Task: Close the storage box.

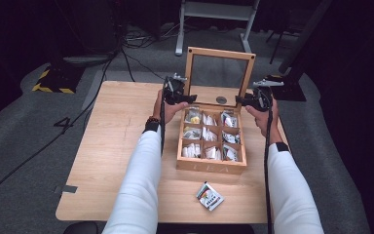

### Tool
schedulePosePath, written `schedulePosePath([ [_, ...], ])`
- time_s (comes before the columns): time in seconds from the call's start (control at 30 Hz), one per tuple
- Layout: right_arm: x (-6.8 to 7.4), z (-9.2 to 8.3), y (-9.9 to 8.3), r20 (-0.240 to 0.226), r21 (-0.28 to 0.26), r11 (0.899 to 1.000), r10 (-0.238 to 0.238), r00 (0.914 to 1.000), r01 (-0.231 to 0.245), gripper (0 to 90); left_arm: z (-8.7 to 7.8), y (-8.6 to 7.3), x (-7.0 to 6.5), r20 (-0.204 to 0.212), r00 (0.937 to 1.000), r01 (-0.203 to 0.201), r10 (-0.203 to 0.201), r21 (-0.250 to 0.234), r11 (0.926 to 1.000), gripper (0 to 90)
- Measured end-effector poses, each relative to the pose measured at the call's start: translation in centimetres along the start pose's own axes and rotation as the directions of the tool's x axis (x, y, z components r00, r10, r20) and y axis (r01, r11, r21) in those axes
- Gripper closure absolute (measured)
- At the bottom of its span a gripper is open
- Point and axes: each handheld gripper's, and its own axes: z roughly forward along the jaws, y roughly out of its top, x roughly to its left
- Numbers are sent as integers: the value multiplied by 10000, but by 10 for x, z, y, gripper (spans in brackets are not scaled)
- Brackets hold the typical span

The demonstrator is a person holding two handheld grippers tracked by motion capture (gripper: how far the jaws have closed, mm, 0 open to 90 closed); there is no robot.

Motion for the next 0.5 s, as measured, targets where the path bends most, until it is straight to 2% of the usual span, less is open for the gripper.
schedulePosePath([
  [0.13, -1, -4, 0, 134, -4, 9997, -258, 9996, 258, 639, -2, 0, 0, -75, 10000, 28, -29, -102, 9999, 471],
  [0.33, 1, -10, -5, 38, -210, 9990, -403, 9992, 404, 649, -7, -2, -3, 27, 9998, -179, 179, -160, 9997, 468],
  [0.37, 3, -14, -7, 4, -295, 9981, -536, 9986, 536, 645, -10, -2, -7, -17, 9988, -481, 481, -177, 9987, 457],
  [0.4, 3, -14, -7, 4, -295, 9981, -536, 9986, 536, 645, -10, -2, -7, -17, 9988, -481, 481, -177, 9987, 444],
  [0.43, 5, -19, -10, -30, -420, 9974, -589, 9983, 587, 645, -13, -3, -12, -131, 9950, -996, 994, -120, 9950, 435],
  [0.5, 6, -23, -12, -161, -474, 9976, -512, 9986, 504, 644, -19, -2, -16, -79, 9939, -1104, 1103, -251, 9936, 411],
])
